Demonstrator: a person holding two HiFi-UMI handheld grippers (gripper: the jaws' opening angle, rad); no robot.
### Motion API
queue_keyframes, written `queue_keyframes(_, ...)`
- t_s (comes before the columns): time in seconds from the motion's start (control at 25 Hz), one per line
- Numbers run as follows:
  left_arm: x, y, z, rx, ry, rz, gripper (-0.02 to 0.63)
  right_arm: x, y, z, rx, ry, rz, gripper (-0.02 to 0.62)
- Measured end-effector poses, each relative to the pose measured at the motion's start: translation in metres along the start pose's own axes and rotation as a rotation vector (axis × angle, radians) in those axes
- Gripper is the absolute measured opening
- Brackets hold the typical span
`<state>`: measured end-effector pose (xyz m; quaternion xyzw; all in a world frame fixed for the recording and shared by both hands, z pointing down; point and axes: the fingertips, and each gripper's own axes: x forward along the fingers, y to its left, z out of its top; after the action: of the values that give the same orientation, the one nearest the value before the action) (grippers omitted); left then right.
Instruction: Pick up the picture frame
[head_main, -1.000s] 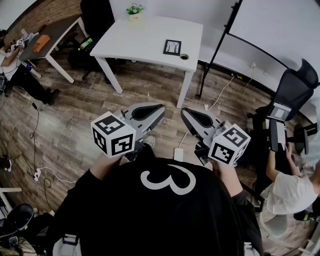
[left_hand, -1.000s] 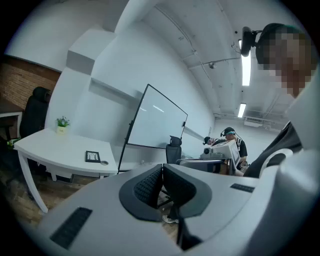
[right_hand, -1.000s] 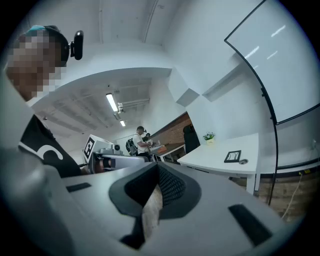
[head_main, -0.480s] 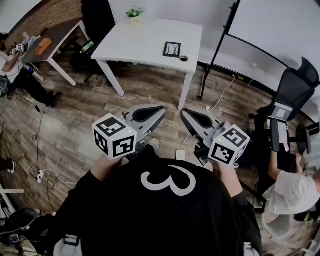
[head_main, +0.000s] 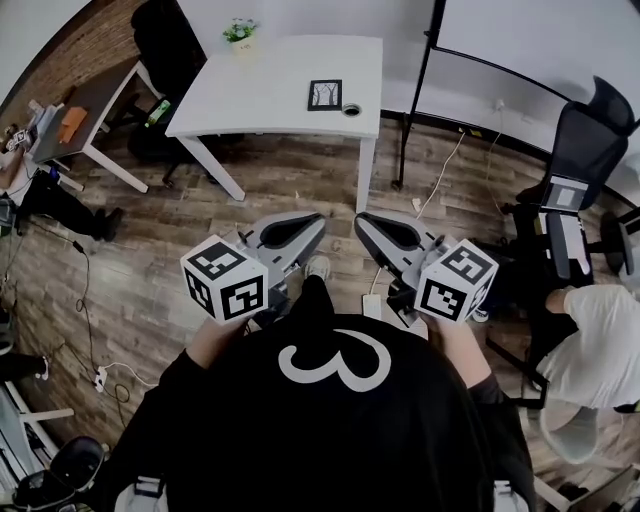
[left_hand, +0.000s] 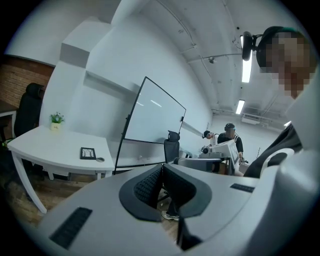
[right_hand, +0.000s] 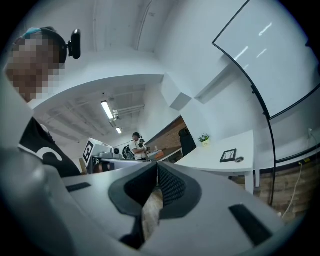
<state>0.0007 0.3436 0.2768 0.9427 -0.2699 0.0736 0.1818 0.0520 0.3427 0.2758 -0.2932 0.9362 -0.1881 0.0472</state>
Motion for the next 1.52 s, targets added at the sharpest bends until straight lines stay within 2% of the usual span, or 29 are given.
queue_keyframes(0.28, 0.014, 0.046, 0.017, -0.060, -0.013, 0.006, 0.020, 0.026, -0.032, 0.013, 0.011, 0.029, -0.035, 0.025)
queue_keyframes(0.52, 0.037, 0.092, 0.027, -0.089, 0.010, -0.014, 0.020, 0.059, -0.068, 0.016, 0.038, 0.062, -0.066, 0.025)
queue_keyframes(0.84, 0.073, 0.170, 0.055, -0.101, 0.044, -0.030, 0.020, 0.112, -0.132, 0.035, 0.080, 0.069, -0.114, 0.025)
queue_keyframes(1.28, 0.108, 0.261, 0.079, -0.143, 0.082, -0.072, 0.020, 0.183, -0.196, 0.050, 0.125, 0.100, -0.161, 0.025)
queue_keyframes(1.52, 0.115, 0.316, 0.090, -0.181, 0.059, -0.077, 0.020, 0.228, -0.225, 0.051, 0.146, 0.125, -0.167, 0.025)
